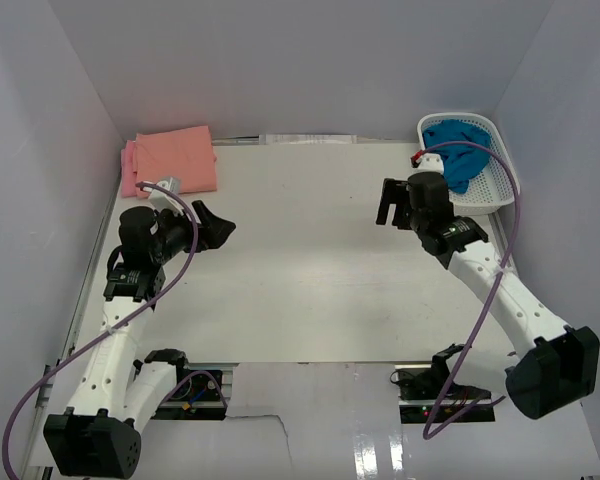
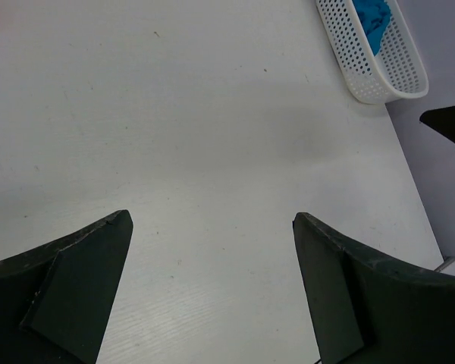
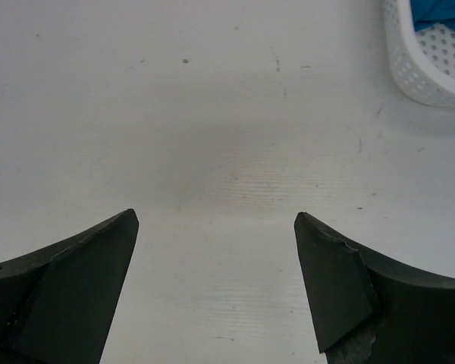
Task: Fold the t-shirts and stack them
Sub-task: Grab crumpled tshirt from bin with the right arm
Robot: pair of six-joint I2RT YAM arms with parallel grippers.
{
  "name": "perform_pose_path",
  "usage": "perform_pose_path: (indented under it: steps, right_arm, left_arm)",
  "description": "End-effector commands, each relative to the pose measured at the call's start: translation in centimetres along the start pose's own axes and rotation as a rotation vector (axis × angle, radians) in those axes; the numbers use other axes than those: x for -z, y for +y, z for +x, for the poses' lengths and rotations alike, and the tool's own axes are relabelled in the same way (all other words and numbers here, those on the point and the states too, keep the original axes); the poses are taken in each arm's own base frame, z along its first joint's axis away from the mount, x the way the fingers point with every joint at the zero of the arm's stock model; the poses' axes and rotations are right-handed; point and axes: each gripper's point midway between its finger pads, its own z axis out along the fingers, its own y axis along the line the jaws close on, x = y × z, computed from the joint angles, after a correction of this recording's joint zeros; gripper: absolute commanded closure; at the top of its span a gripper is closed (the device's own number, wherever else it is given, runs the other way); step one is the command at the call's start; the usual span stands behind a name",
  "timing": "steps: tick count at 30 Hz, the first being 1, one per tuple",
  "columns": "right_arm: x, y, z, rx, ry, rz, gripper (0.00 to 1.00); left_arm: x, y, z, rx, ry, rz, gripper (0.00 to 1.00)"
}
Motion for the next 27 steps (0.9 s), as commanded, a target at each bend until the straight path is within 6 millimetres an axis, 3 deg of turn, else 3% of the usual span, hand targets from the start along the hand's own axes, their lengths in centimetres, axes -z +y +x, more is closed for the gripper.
perform_pose_path:
  steps: [1, 5, 6, 8, 9, 10, 17, 18, 19, 21, 26, 27]
  right_arm:
    - [-0.8, -3.2, -3.1, -0.050, -0.062, 0.198, 0.10]
    - [-3.8, -6.3, -5.8, -0.091, -0.055, 0.297, 0.10]
    - [-5.2, -8.6, -6.9, -0.135, -0.049, 0.346, 0.10]
    - [-6.6, -10.6, -7.9, -0.190, -0.036, 0.363, 0.10]
    - [-7.9, -13.0, -7.5, -0.220, -0.012, 0.416, 0.10]
    - [-7.9, -14.2, -9.1, -0.239, -0.048, 0.458, 0.10]
    - [-12.1, -21.7, -9.3, -0.301, -0.018, 0.639, 0.03]
    - [-13.5, -22.4, -8.2, -0.306, 0.015, 0.644, 0.02]
    - [-14.1, -22.8, -9.1, -0.316, 0.002, 0.632, 0.01]
    - [-16.2, -24.0, -8.0, -0.342, 0.034, 0.623, 0.00]
    - [-19.6, -26.3, -8.9, -0.377, 0.022, 0.608, 0.05]
    - [-21.1, -26.3, -9.1, -0.384, 0.024, 0.575, 0.06]
  left_arm:
    - [1.2, -1.7, -1.7, -0.052, -0.057, 0.053, 0.02]
    - [1.3, -1.9, -1.7, -0.058, -0.061, 0.066, 0.02]
    - [1.2, -1.9, -1.5, -0.057, -0.052, 0.069, 0.02]
    - [1.1, -1.9, -1.4, -0.056, -0.045, 0.074, 0.02]
    - [1.0, -1.9, -1.2, -0.053, -0.039, 0.075, 0.02]
    - [1.1, -2.0, -1.2, -0.053, -0.038, 0.081, 0.02]
    - [0.9, -1.9, -0.9, -0.048, -0.025, 0.086, 0.02]
    - [0.8, -1.9, -0.9, -0.046, -0.026, 0.085, 0.02]
    - [0.8, -1.9, -0.9, -0.050, -0.026, 0.085, 0.02]
    - [0.8, -1.9, -0.9, -0.048, -0.025, 0.086, 0.02]
    - [0.5, -1.7, -0.6, -0.042, -0.010, 0.085, 0.02]
    - [0.4, -1.6, -0.5, -0.040, -0.007, 0.085, 0.02]
